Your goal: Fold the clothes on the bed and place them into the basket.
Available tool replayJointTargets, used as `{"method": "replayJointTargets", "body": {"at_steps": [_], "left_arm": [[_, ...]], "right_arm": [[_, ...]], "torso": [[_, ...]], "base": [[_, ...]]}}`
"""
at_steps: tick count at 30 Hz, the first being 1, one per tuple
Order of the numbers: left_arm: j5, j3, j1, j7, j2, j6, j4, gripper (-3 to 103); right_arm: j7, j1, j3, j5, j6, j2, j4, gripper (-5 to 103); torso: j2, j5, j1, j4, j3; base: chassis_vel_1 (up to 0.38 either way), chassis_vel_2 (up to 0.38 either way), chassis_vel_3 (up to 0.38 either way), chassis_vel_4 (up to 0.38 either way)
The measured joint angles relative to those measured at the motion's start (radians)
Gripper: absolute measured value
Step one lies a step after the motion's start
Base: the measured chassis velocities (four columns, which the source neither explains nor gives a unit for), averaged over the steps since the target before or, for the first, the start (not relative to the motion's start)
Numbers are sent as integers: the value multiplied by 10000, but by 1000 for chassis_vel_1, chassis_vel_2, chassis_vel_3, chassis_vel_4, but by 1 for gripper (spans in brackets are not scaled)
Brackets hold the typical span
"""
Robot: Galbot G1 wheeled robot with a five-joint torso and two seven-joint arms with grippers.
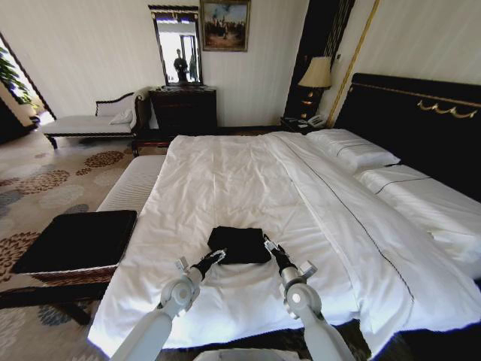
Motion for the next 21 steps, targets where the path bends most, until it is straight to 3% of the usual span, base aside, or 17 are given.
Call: {"method": "replayJointTargets", "body": {"at_steps": [2, 7, 11, 13, 17, 21], "left_arm": [[-21, 0, -46, 1, -25, -2, 47, 102], [-42, 39, -215, 79, -203, -62, 345, 96], [20, 12, -227, 121, -446, -121, 478, 76], [30, 15, -227, 124, -476, -128, 483, 76], [85, 82, -279, 146, -635, -195, 512, 55], [23, 86, -350, 147, -623, -207, 538, 44]], "right_arm": [[25, -5, 9, 22, -7, 13, -28, 100], [197, -171, 25, 424, -288, -25, -47, 100], [197, -203, -28, 863, -461, -76, -211, 100], [196, -201, -36, 908, -476, -69, -225, 100], [161, -112, -207, 1182, -512, 177, -467, 100], [119, 47, -262, 1401, -512, 312, -647, 100]], "torso": [[0, 0, 0, 1, 0], [0, 1, 0, 0, 0], [0, -1, 0, 1, 0], [0, -1, 0, 1, 0], [0, -2, 0, -1, 0], [1, -3, -1, 0, 0]], "base": [[0, 0, 0, 0], [0, 0, 0, 0], [0, 0, 0, 0], [0, 0, 0, 0], [0, 0, 0, 0], [0, 0, 0, 0]]}}
